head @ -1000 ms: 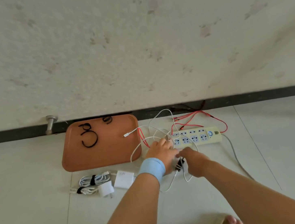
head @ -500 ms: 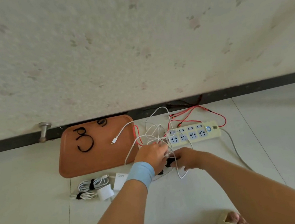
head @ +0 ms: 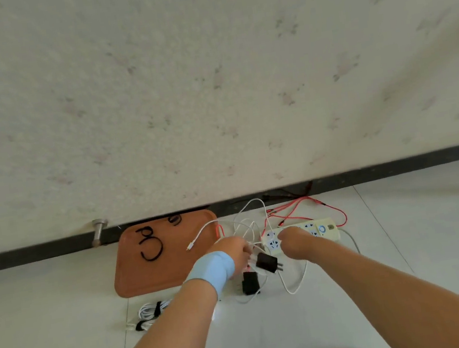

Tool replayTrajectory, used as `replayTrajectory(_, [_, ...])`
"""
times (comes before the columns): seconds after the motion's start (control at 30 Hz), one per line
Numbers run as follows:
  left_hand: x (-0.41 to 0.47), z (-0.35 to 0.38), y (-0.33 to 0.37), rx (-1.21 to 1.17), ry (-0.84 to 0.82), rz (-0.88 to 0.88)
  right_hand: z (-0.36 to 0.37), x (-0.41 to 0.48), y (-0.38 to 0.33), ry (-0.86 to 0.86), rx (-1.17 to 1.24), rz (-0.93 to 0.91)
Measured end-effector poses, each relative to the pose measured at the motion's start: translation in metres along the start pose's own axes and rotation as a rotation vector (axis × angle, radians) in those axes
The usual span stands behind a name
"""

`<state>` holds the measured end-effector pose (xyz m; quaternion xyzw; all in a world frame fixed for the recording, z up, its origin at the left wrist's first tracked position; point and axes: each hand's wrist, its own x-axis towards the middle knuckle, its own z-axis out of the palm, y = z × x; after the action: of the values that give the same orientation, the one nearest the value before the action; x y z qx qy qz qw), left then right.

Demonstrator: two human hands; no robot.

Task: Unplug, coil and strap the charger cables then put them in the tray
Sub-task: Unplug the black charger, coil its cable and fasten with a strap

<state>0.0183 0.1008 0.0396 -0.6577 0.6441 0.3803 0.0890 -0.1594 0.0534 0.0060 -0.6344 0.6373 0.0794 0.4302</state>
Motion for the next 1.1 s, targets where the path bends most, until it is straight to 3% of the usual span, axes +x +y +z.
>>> replayTrajectory(0.17, [-0.032, -0.041, 0.008, -0.535, 0.137, -0.019, -0.040, -0.053, -0.049, 0.015, -0.050, -0.307])
replayTrajectory(0.33, [-0.074, -0.080, 0.029, -0.843, 0.317, 0.094, -0.071, -0.097, -0.084, 0.082, 0.020, -0.459])
replayTrajectory(0.47, [-0.114, -0.112, 0.042, -0.784, 0.424, 0.170, -0.100, -0.137, -0.108, 0.071, -0.184, -0.441])
replayTrajectory(0.7, [-0.163, -0.156, 0.081, -0.576, 0.444, 0.278, -0.141, -0.188, -0.133, 0.358, -0.371, -0.524])
replayTrajectory(0.9, [-0.168, -0.165, 0.093, -0.519, 0.280, 0.252, -0.159, -0.211, -0.142, 0.507, -0.486, -0.614])
replayTrajectory(0.97, [-0.167, -0.173, 0.091, -0.346, 0.247, 0.248, -0.166, -0.213, -0.143, 0.547, -0.386, -0.618])
replayTrajectory(1.1, [-0.170, -0.184, 0.082, 0.045, 0.193, 0.126, -0.189, -0.218, -0.149, 0.582, 0.169, -0.609])
